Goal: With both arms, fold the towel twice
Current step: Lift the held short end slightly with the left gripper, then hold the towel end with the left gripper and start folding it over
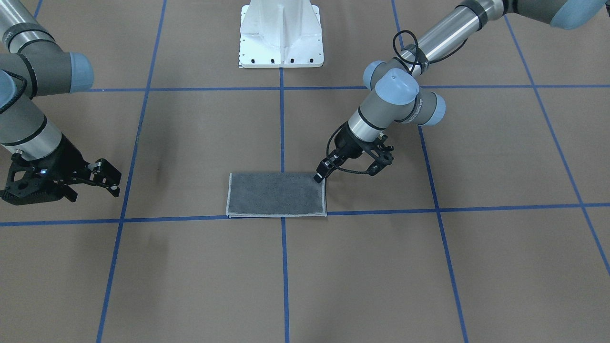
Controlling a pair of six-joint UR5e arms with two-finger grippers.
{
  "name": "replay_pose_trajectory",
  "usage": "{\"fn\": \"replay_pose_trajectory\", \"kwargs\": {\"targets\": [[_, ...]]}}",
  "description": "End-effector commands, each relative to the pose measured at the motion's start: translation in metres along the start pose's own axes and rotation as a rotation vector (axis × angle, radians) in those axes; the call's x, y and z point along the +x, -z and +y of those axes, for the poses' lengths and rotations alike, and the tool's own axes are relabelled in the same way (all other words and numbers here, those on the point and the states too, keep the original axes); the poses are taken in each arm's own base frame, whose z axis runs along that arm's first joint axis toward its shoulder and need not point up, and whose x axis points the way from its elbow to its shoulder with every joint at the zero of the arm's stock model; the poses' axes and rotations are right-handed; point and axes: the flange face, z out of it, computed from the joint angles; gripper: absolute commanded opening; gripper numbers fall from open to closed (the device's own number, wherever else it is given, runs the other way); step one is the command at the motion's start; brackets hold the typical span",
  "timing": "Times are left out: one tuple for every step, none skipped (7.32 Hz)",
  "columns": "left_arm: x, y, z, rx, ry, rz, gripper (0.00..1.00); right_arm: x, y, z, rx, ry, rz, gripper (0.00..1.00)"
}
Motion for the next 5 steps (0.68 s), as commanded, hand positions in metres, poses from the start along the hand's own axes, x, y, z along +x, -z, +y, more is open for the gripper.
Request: {"fn": "replay_pose_trajectory", "kwargs": {"targets": [[0.0003,0.0005,0.0003,-0.001,-0.002,0.001,0.37,0.0000,-0.0001,0.0000,-0.001,0.000,0.000,0.98],[0.0017,0.0029,0.0019,-0.004,-0.011,0.006,0.35,-0.0009,0.0005,-0.0004,0.001,0.001,-0.002,0.98],[0.0040,0.0053,0.0042,-0.009,-0.020,0.012,0.34,-0.0008,0.0003,-0.0004,0.000,0.000,-0.001,0.98],[0.0037,0.0049,0.0049,-0.009,-0.020,0.012,0.30,-0.0009,0.0003,-0.0003,-0.001,0.000,-0.002,0.98],[0.0037,0.0049,0.0050,-0.009,-0.020,0.012,0.27,-0.0009,0.0003,-0.0003,-0.001,0.000,-0.002,0.98]]}}
